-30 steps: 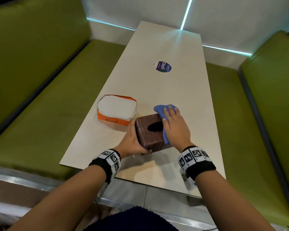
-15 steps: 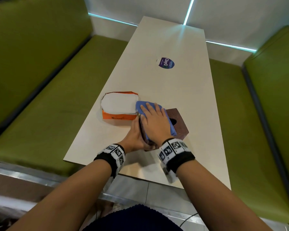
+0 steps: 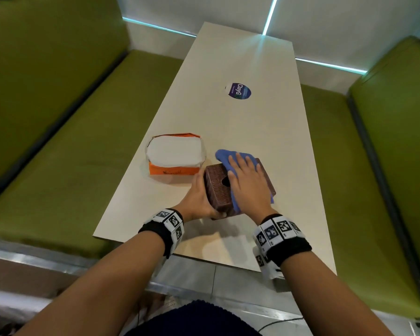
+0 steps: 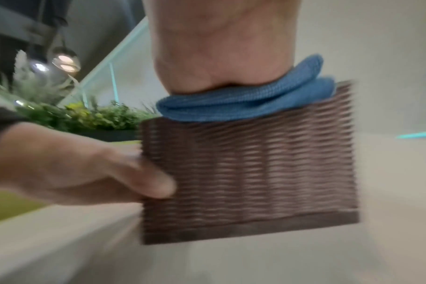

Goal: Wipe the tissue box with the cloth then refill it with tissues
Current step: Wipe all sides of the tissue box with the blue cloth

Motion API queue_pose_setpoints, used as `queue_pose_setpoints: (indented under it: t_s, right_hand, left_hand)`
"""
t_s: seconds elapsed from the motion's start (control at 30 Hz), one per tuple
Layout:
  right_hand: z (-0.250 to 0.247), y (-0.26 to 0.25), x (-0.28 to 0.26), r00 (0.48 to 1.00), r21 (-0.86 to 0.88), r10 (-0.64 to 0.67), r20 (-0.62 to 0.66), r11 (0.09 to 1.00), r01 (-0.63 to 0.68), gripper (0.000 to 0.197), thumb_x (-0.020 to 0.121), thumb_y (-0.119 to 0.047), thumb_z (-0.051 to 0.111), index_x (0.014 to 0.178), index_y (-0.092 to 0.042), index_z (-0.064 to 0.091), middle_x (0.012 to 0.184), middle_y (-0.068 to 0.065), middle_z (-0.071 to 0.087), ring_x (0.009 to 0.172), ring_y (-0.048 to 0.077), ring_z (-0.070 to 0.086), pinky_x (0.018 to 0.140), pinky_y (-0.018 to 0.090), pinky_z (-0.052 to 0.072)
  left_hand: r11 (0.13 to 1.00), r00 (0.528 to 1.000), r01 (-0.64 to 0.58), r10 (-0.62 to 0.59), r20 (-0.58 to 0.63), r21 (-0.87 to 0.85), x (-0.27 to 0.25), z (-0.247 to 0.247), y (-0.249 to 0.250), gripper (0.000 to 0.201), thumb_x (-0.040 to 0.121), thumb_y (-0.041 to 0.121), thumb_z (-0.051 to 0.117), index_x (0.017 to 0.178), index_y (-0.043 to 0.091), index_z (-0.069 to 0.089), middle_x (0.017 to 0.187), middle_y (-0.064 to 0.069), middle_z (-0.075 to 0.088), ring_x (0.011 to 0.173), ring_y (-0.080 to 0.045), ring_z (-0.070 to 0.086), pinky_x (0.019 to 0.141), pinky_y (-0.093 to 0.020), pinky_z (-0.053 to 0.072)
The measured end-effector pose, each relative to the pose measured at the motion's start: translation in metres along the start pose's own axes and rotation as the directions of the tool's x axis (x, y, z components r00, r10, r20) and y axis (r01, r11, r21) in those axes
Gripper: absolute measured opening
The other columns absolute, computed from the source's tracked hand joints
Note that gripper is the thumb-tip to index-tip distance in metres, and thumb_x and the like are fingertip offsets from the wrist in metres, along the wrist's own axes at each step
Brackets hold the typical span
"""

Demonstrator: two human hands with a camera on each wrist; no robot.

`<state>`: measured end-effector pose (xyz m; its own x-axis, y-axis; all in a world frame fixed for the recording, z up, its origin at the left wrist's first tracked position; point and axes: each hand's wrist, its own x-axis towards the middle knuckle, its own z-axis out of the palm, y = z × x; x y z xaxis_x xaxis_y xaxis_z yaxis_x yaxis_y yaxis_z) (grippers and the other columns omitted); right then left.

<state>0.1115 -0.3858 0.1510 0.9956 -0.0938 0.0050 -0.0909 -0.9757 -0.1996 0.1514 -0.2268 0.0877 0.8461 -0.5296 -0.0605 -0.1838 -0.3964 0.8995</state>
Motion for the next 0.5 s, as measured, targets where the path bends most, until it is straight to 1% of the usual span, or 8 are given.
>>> queue_pose_setpoints:
  t_s: [0.07,0.1,0.23,0.27,0.33,0.4,0.43,0.5]
  right_hand:
    - [-0.006,0.02,-0.001,0.994,0.001,0.106,-0.01,0.994,-0.106,0.051,0.104,-0.033,0.02,0.154,-0.024,0.015,0.163,-0.003,0.01,0.15,0.018,0.006,0.121,0.037,0.008]
    - [-0.007,0.024,0.0,0.99,-0.01,0.14,-0.016,0.99,-0.141,0.051,0.104,-0.033,0.02,0.154,-0.023,0.015,0.163,-0.002,0.01,0.15,0.02,0.007,0.121,0.038,0.009]
    - [0.001,-0.008,-0.008,0.965,-0.085,0.255,-0.058,0.962,-0.259,0.054,0.103,-0.036,0.016,0.154,-0.02,0.006,0.163,0.001,0.006,0.15,0.024,0.004,0.122,0.04,0.007]
    - [0.006,-0.021,-0.013,0.974,-0.083,0.223,-0.04,0.971,-0.225,0.054,0.104,-0.037,0.016,0.154,-0.021,0.004,0.163,0.0,0.003,0.15,0.023,0.002,0.122,0.04,0.005]
    - [0.013,-0.04,-0.019,0.998,-0.058,0.069,-0.015,0.996,-0.069,0.053,0.104,-0.037,0.016,0.154,-0.023,0.003,0.163,-0.002,0.001,0.15,0.021,0.0,0.121,0.039,0.004]
    - [0.011,-0.035,-0.014,0.999,-0.022,-0.045,0.012,0.999,0.045,0.052,0.104,-0.036,0.018,0.154,-0.025,0.008,0.163,-0.004,0.003,0.15,0.019,0.002,0.121,0.037,0.004]
    - [0.008,-0.023,-0.009,0.998,-0.025,-0.055,0.01,0.998,0.055,0.052,0.104,-0.035,0.018,0.154,-0.024,0.01,0.163,-0.003,0.006,0.15,0.018,0.004,0.121,0.036,0.005]
    - [0.003,0.009,-0.002,0.998,-0.015,0.043,-0.046,0.999,-0.044,0.053,0.103,-0.035,0.014,0.154,-0.019,0.015,0.162,0.003,0.012,0.15,0.02,0.009,0.122,0.037,0.01]
  left_hand:
    - [1.0,1.0,0.014,-0.014,0.01,0.009,0.0,0.0,0.001,0.149,0.04,0.041,0.088,0.152,0.007,-0.005,0.148,-0.01,0.019,0.134,-0.015,0.027,0.108,-0.016,0.021]
    - [1.0,1.0,0.012,-0.012,0.009,0.009,0.001,0.0,0.001,0.149,0.04,0.042,0.087,0.151,0.007,-0.005,0.146,-0.01,0.02,0.132,-0.013,0.027,0.107,-0.015,0.02]
    - [1.0,0.997,0.009,-0.009,0.072,-0.003,0.007,-0.005,0.0,0.142,0.05,0.019,0.094,0.15,0.005,-0.005,0.143,-0.008,0.02,0.129,-0.009,0.025,0.099,-0.005,0.018]
    - [1.0,0.996,0.002,-0.001,0.087,-0.005,0.008,-0.006,0.0,0.141,0.051,0.017,0.094,0.15,0.005,-0.006,0.143,-0.004,0.019,0.131,-0.009,0.024,0.099,-0.004,0.018]
    - [1.0,0.995,-0.029,0.03,0.097,-0.009,0.008,-0.008,0.002,0.144,0.05,0.016,0.096,0.15,0.005,-0.008,0.145,0.004,0.011,0.134,0.0,0.015,0.102,0.001,0.014]
    - [0.999,0.993,-0.038,0.04,0.108,-0.019,0.009,-0.008,0.003,0.148,0.045,0.023,0.095,0.151,0.004,-0.008,0.152,0.0,0.009,0.132,0.004,0.013,0.098,0.008,0.011]
    - [1.0,0.994,-0.02,0.022,0.107,-0.02,0.009,-0.009,0.004,0.149,0.042,0.029,0.091,0.151,0.004,-0.007,0.152,-0.005,0.012,0.131,0.0,0.016,0.096,0.008,0.013]
    - [1.0,0.995,-0.001,0.003,0.102,-0.016,0.009,-0.011,0.005,0.152,0.038,0.038,0.086,0.152,0.004,-0.008,0.151,-0.011,0.015,0.131,-0.007,0.02,0.1,-0.001,0.016]
